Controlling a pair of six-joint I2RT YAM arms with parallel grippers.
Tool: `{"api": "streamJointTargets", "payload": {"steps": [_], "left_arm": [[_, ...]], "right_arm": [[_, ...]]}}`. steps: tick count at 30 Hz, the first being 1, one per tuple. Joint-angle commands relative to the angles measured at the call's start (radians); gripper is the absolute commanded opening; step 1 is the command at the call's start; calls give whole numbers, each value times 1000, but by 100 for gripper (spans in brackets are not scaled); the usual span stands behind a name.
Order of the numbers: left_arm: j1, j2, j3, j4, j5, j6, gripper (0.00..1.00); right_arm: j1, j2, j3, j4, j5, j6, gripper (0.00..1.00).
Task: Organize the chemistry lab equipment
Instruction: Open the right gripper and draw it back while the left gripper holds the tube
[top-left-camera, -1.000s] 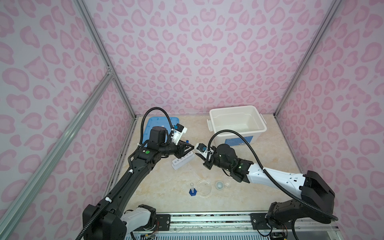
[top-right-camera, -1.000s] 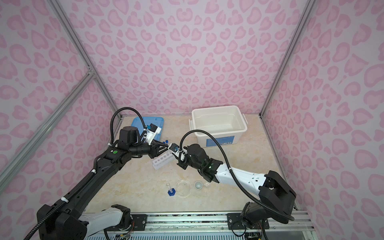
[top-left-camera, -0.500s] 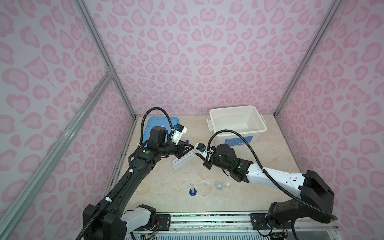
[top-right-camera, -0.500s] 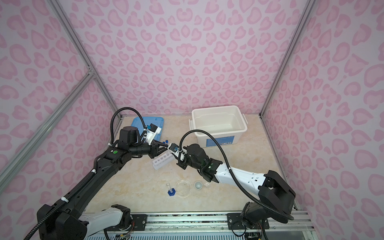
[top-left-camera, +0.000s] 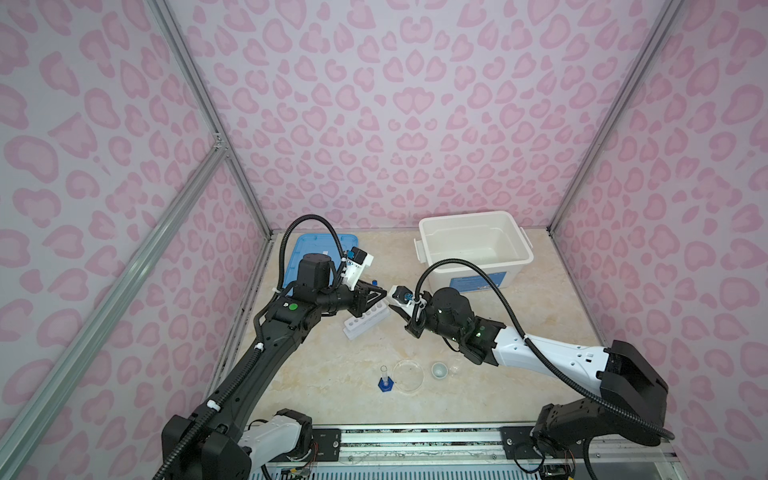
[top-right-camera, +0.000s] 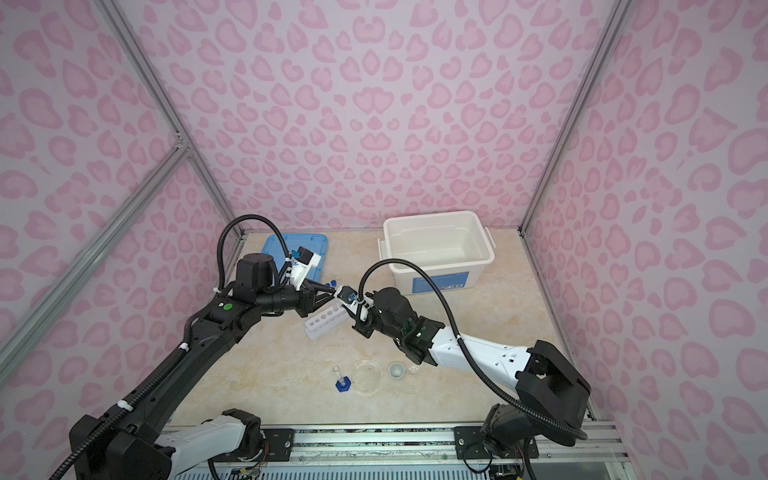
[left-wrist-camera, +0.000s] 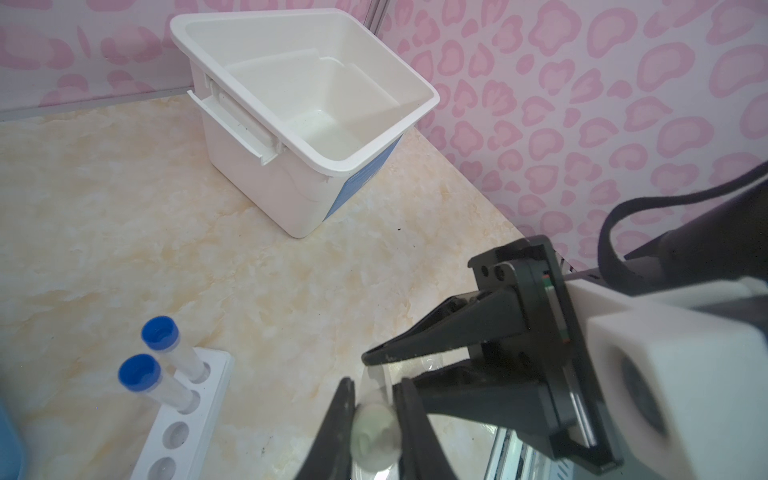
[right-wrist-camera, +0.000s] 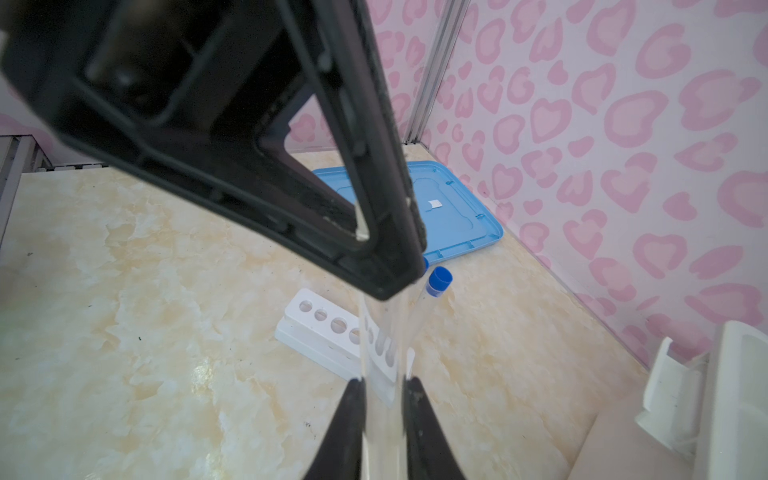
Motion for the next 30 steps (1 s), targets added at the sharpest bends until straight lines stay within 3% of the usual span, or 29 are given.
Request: {"api": "streamJointTargets", "payload": {"steps": [1, 12, 30], "left_arm": [[0, -12, -4, 29, -25, 4, 13], [0, -18, 17, -25, -110, 41, 12], [0, -20, 144, -283, -347, 172, 13]], "right_arm": [[2, 9, -10, 18, 6, 16, 21], [2, -11, -17, 3, 19, 19, 33], [-39, -47, -56, -4, 22, 44, 31]]}}
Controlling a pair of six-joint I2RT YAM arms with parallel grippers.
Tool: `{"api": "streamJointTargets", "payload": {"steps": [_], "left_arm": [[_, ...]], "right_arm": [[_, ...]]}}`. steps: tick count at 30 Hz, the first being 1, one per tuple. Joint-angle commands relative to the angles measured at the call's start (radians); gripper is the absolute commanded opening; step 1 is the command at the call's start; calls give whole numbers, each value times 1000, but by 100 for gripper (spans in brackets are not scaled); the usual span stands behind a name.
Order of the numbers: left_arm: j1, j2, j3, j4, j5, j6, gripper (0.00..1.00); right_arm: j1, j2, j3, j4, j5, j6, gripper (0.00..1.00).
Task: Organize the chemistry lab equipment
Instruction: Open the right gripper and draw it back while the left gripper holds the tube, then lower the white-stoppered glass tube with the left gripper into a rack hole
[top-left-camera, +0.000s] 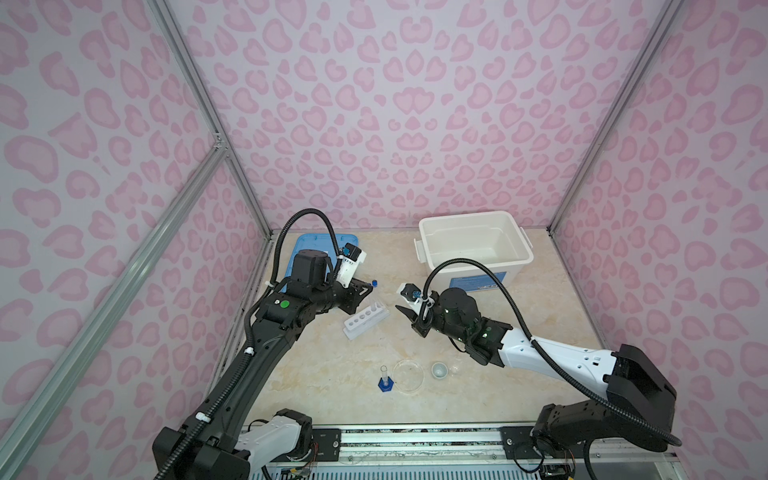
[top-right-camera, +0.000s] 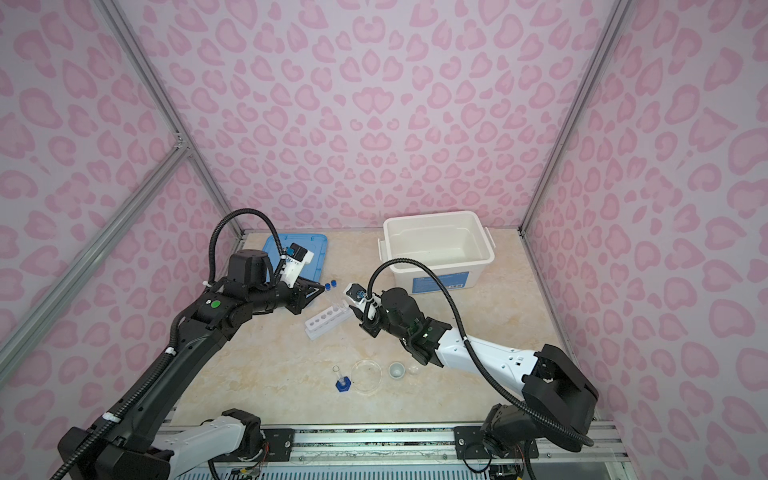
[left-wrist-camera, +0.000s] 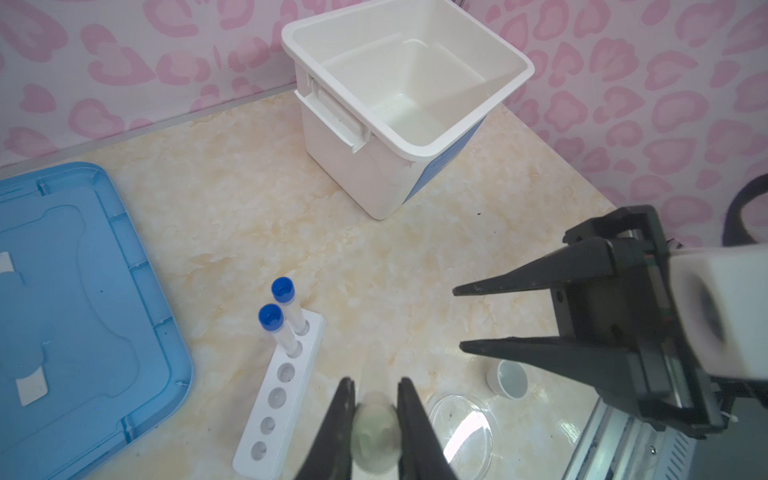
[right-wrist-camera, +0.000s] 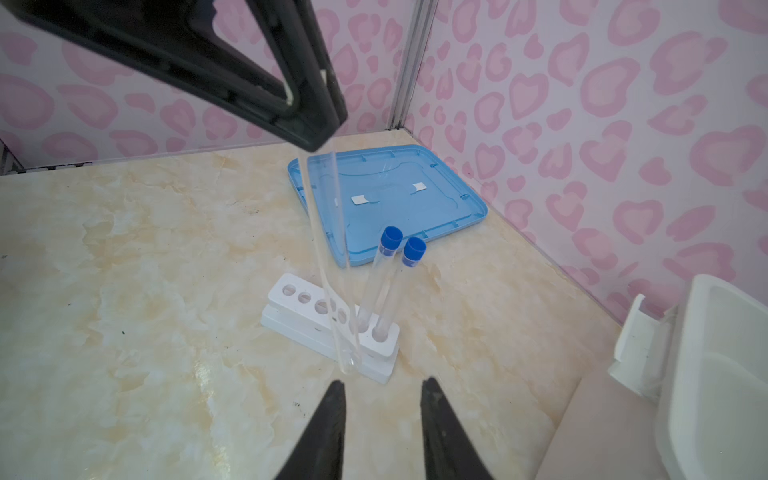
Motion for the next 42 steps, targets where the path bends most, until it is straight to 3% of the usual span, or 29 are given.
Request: {"api": "streamJointTargets", "payload": {"steps": [1, 17, 42], "left_arm": [[0, -2, 30, -69, -79, 48, 13], [-9, 42, 63, -104, -271, 89, 13], [-53, 110, 44, -26, -273, 49, 14]], "right_arm": [[-4, -5, -10, 5, 4, 13, 31], [-33, -34, -64, 29, -3, 55, 31], [-72, -65, -136, 39, 15, 99, 33]]}}
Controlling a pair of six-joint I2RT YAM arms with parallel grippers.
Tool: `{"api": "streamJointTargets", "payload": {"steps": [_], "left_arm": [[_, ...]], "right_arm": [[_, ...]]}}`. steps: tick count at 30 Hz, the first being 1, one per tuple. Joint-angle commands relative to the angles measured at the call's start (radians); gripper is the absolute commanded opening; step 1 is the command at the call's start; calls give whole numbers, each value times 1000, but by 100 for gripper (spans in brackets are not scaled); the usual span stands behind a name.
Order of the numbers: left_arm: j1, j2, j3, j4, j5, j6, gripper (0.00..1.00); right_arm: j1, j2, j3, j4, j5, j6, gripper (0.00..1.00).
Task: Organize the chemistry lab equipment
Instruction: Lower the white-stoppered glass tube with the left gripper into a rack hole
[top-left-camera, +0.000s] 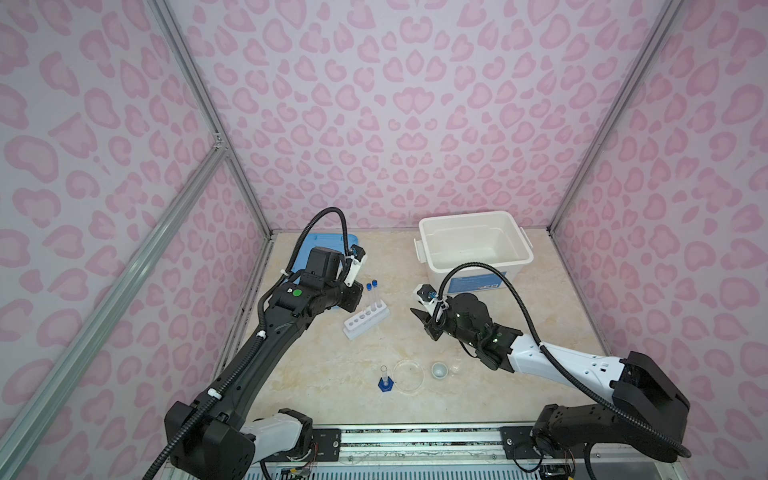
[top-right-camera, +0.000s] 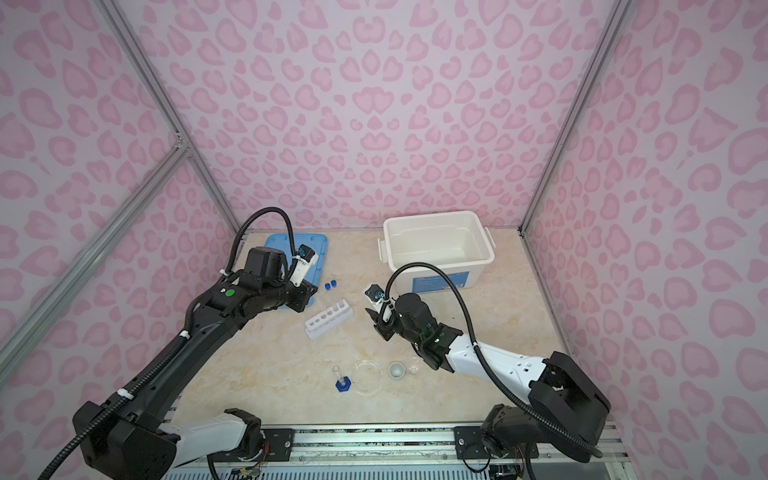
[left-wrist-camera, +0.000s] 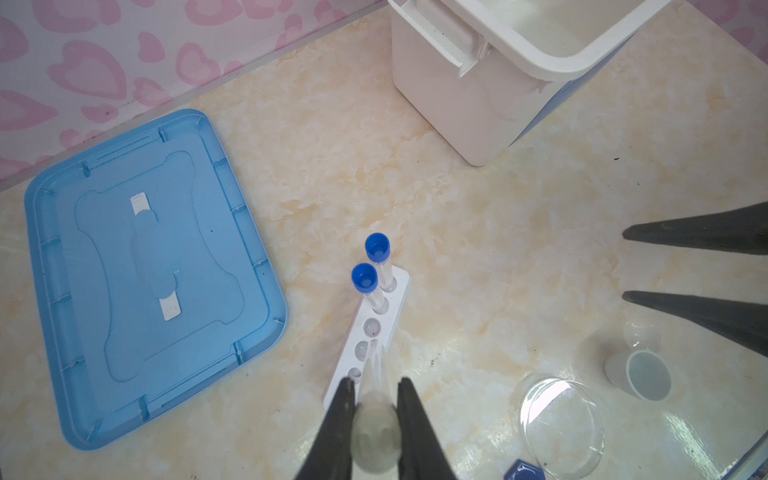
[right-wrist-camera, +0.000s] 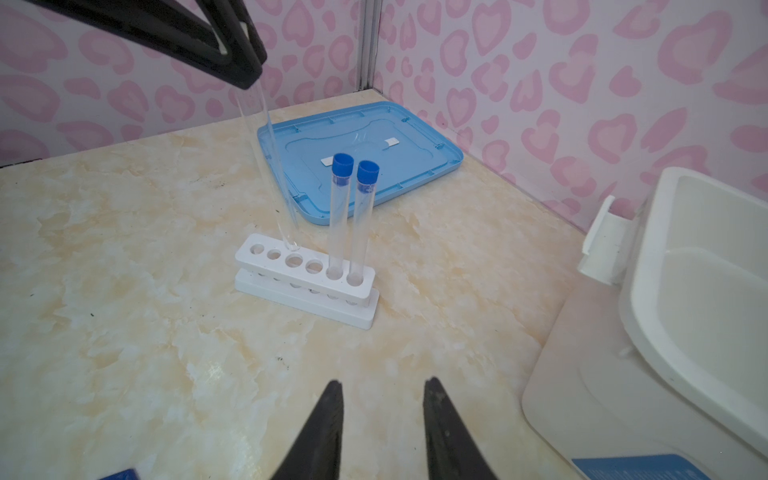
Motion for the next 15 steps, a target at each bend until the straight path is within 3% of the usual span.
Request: {"api": "streamJointTargets", "payload": {"steps": [1, 15], "left_arm": [[-2, 10, -5, 46, 20, -13, 14], [-21, 52, -8, 57, 10, -18, 14]], "right_arm": [[-5, -3, -9, 25, -6, 11, 33], [-30, -7, -23, 32, -28, 14, 33]]}}
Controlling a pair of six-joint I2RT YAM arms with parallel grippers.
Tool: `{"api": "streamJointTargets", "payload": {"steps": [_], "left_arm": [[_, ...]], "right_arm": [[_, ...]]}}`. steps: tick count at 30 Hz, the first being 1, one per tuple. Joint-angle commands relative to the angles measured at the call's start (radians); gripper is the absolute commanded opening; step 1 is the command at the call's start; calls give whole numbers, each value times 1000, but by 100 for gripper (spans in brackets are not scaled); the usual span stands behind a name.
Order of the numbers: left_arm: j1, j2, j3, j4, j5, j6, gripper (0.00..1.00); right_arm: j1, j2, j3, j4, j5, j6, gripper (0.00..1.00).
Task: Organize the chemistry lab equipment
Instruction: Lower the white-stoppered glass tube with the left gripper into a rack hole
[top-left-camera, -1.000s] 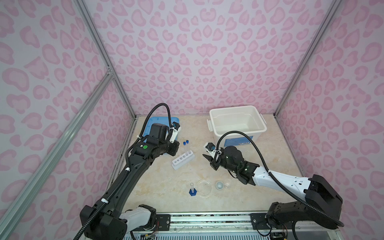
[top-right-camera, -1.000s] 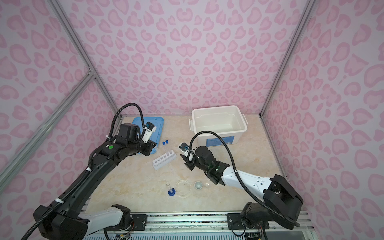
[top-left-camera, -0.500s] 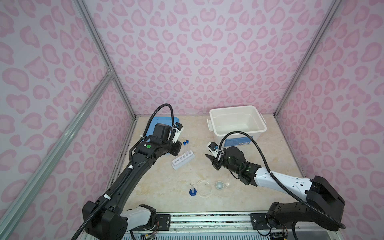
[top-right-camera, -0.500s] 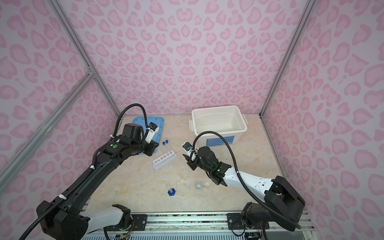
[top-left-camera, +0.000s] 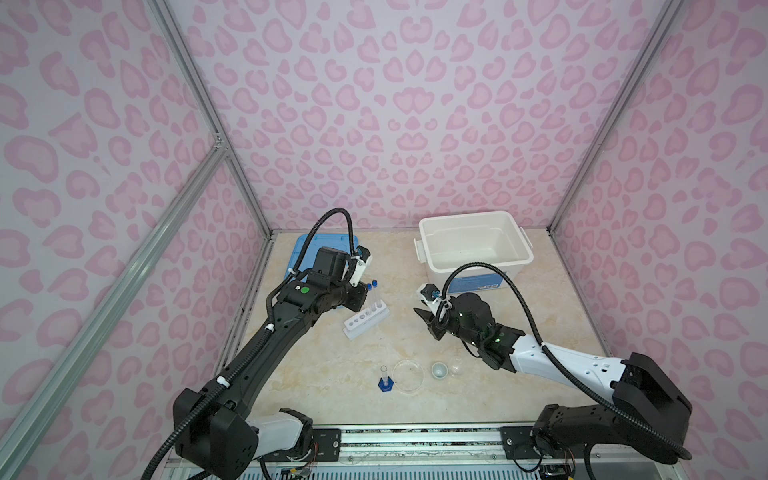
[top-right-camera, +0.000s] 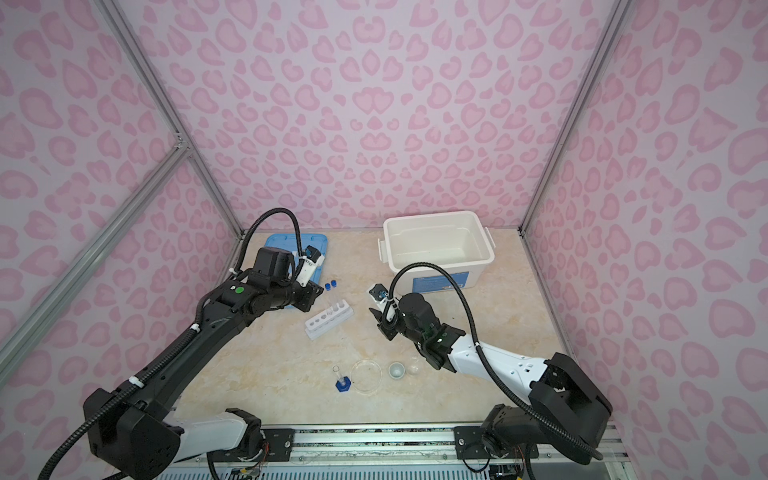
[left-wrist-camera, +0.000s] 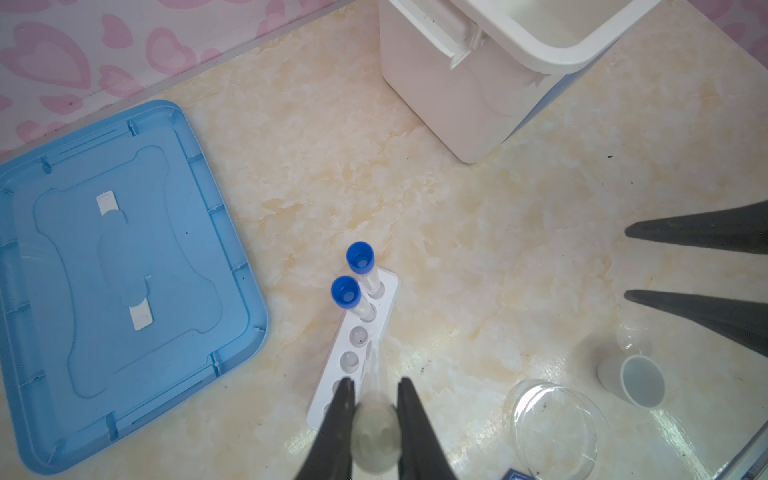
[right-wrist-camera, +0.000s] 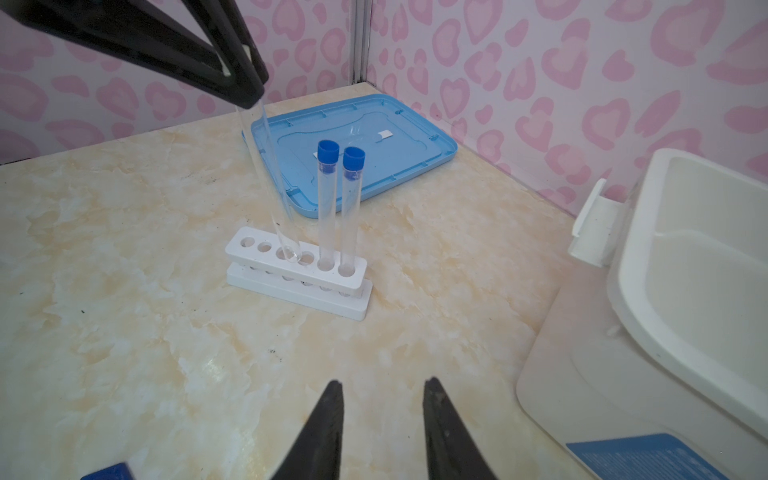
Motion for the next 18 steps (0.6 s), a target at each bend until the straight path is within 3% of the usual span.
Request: {"api": "streamJointTargets", "payload": {"steps": [1, 18], "left_arm": [[0, 11, 2, 28, -4, -6, 14], [0, 49, -2, 53, -33, 2, 14]], "right_arm": [[-3, 4, -4, 27, -13, 5, 33], [-30, 16, 1, 39, -48, 5, 33]]}}
